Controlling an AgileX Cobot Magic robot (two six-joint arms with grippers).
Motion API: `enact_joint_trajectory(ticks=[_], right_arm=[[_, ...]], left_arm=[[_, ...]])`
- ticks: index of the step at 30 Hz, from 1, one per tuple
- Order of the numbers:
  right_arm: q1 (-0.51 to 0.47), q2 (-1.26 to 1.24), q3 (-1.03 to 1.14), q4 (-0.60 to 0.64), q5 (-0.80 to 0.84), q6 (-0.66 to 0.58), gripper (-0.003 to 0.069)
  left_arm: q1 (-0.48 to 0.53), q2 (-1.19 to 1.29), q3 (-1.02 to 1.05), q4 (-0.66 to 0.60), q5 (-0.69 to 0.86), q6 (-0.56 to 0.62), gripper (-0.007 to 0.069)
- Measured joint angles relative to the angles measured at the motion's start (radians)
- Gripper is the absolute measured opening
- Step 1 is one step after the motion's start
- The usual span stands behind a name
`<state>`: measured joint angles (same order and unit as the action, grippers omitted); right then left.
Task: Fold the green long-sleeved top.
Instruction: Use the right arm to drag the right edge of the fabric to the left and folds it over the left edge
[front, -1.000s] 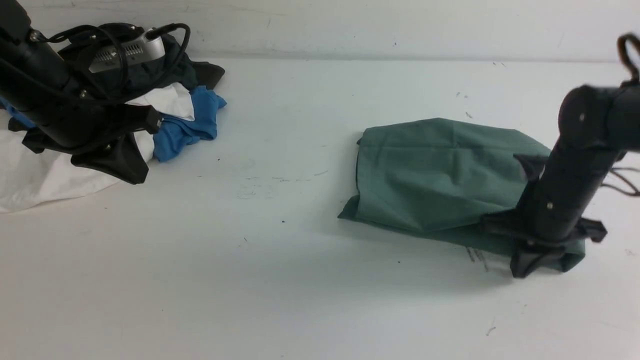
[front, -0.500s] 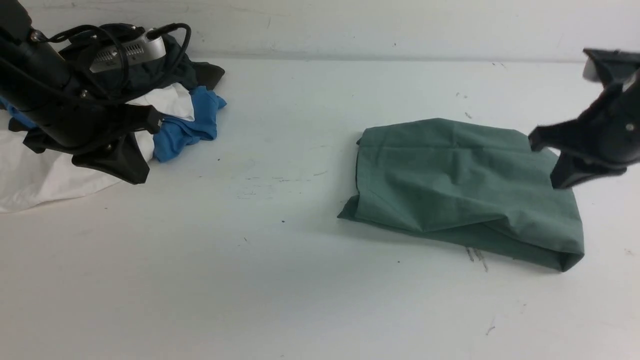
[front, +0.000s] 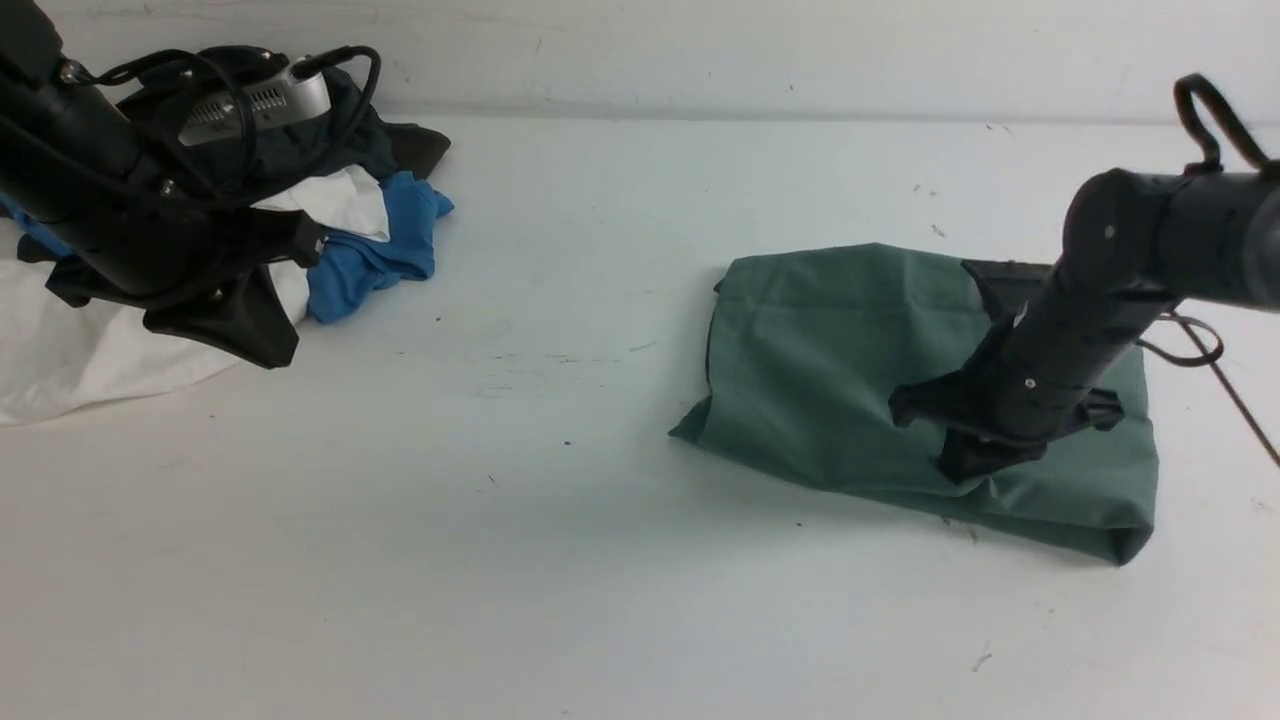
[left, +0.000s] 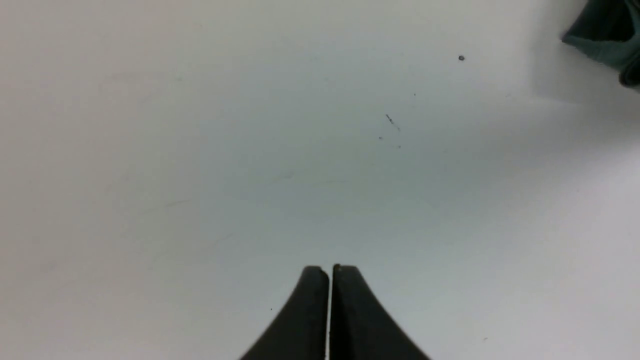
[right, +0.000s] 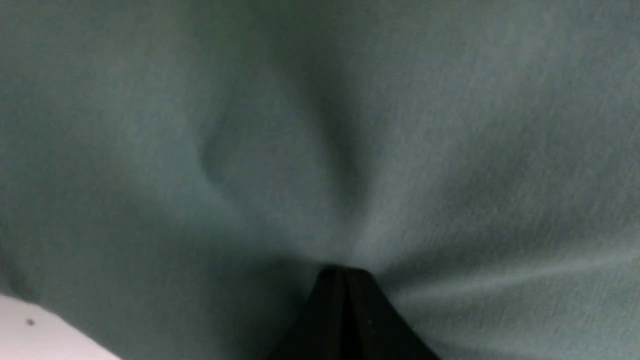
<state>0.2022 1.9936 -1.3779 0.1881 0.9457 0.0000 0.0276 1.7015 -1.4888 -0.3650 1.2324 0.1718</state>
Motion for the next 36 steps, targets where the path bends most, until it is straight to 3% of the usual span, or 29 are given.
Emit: enact_joint_trajectory(ticks=[5, 11, 16, 19, 20, 25, 29, 33, 36], right_arm=[[-0.014, -0.053, -0.032, -0.056, 0.096, 0.015, -0.0015], [-0.115, -0.25, -0.111, -0.107, 0.156, 0.043, -0.0015], [-0.144, -0.251, -0.028, -0.121, 0.231, 0.057, -0.0015], [-0.145, -0.234, 0.078, -0.119, 0.199, 0.069, -0.0015], [-0.145, -0.21, 0.176, -0.122, 0.121, 0.071, -0.0015], [-0.167, -0.129, 0.26, -0.172, 0.023, 0.091, -0.0015], [-0.191, -0.128, 0.22, -0.188, 0.064, 0.095, -0.0015], [-0.207, -0.21, 0.064, -0.179, 0.216, 0.095, -0.0015], [-0.208, -0.267, -0.072, -0.132, 0.224, 0.095, -0.0015]], left_arm=[[0.0, 0.0, 0.0, 0.0, 0.0, 0.0, -0.0003], [0.0, 0.0, 0.0, 0.0, 0.0, 0.0, -0.0003], [0.0, 0.0, 0.0, -0.002, 0.0, 0.0, -0.0003], [0.0, 0.001, 0.0, -0.001, 0.0, 0.0, -0.0003], [0.0, 0.001, 0.0, 0.0, 0.0, 0.0, -0.0003], [0.0, 0.001, 0.0, -0.001, 0.0, 0.0, -0.0003], [0.0, 0.001, 0.0, -0.001, 0.0, 0.001, -0.0003], [0.0, 0.001, 0.0, 0.0, 0.0, 0.02, -0.0003], [0.0, 0.001, 0.0, -0.001, 0.0, 0.027, -0.0003]])
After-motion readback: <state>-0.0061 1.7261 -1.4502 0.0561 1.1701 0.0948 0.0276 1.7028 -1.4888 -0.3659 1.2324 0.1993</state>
